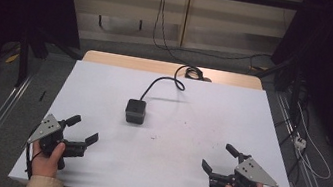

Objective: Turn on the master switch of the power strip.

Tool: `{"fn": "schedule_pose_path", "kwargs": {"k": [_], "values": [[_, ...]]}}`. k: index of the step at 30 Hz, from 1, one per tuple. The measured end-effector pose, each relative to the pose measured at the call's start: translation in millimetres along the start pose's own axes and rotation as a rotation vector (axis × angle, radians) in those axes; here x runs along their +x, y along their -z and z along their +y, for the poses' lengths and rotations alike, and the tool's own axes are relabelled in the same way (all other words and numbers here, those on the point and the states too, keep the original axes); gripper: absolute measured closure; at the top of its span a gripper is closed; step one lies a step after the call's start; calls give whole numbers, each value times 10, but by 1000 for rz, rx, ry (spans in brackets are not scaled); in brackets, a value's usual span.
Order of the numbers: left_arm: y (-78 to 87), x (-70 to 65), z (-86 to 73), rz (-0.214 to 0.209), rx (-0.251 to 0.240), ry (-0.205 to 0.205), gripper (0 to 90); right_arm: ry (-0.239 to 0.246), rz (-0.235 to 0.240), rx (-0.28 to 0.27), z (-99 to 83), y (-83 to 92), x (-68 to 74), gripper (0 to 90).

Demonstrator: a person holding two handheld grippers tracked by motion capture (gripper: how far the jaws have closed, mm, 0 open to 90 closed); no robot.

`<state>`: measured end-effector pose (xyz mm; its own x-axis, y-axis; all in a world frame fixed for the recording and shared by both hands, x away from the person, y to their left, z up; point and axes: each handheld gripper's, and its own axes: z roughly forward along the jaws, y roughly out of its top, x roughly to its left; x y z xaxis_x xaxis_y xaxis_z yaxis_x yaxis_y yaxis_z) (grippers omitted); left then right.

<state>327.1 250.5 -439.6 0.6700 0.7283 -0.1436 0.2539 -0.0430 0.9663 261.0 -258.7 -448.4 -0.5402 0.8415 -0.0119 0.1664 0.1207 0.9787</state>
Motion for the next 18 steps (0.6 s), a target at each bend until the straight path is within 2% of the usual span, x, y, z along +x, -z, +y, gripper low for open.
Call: {"fn": "schedule_pose_path", "kwargs": {"k": [13,18], "values": [[-52,-40,27,-27,2,-22,39,2,2,1,6,-16,7,45],[-87,-65,64,-34,1,-44,39,-2,1,0,8,-18,11,44]]}}
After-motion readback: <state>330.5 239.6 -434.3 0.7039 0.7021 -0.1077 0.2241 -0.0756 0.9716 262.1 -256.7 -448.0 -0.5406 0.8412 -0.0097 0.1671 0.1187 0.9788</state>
